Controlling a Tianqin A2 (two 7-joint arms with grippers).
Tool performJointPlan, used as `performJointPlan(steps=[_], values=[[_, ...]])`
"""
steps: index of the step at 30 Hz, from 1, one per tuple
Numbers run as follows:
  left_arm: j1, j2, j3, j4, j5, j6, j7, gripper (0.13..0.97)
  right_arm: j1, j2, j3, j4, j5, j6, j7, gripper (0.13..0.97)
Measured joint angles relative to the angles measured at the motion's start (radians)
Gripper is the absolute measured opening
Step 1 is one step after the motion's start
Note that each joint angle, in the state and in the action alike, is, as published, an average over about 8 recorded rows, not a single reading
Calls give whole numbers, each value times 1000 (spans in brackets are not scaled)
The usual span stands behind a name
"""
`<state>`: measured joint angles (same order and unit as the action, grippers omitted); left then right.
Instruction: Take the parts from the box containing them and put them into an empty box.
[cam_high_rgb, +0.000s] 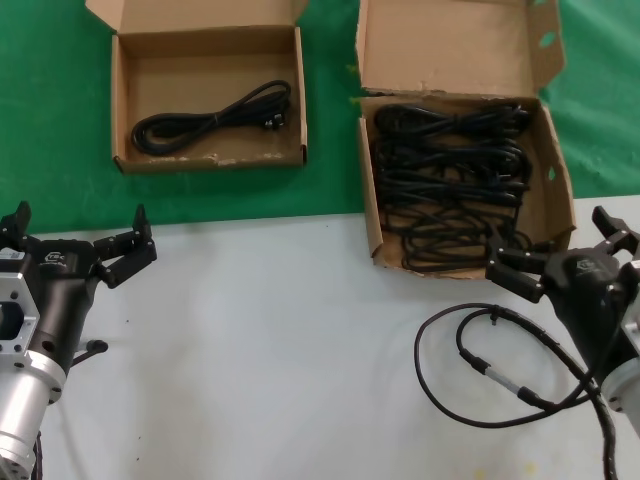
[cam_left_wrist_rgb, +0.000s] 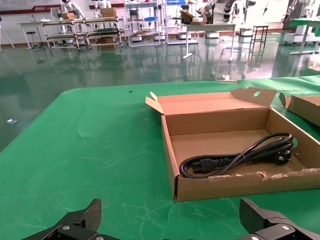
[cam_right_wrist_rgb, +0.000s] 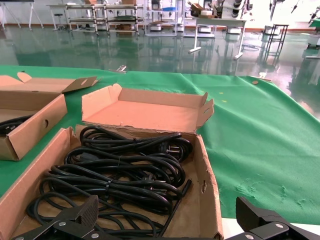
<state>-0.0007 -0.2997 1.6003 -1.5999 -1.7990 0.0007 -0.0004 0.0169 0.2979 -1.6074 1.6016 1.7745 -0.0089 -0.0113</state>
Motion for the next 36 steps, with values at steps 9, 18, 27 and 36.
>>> performJointPlan(steps=[9, 18, 27, 36], values=[[0, 0, 0, 0, 0, 0, 0, 966, 0, 0, 0, 0, 0, 0, 0, 966], [0, 0, 0, 0, 0, 0, 0, 966, 0, 0, 0, 0, 0, 0, 0, 966], [0, 0, 0, 0, 0, 0, 0, 966, 0, 0, 0, 0, 0, 0, 0, 966], [0, 0, 0, 0, 0, 0, 0, 966, 0, 0, 0, 0, 0, 0, 0, 966]])
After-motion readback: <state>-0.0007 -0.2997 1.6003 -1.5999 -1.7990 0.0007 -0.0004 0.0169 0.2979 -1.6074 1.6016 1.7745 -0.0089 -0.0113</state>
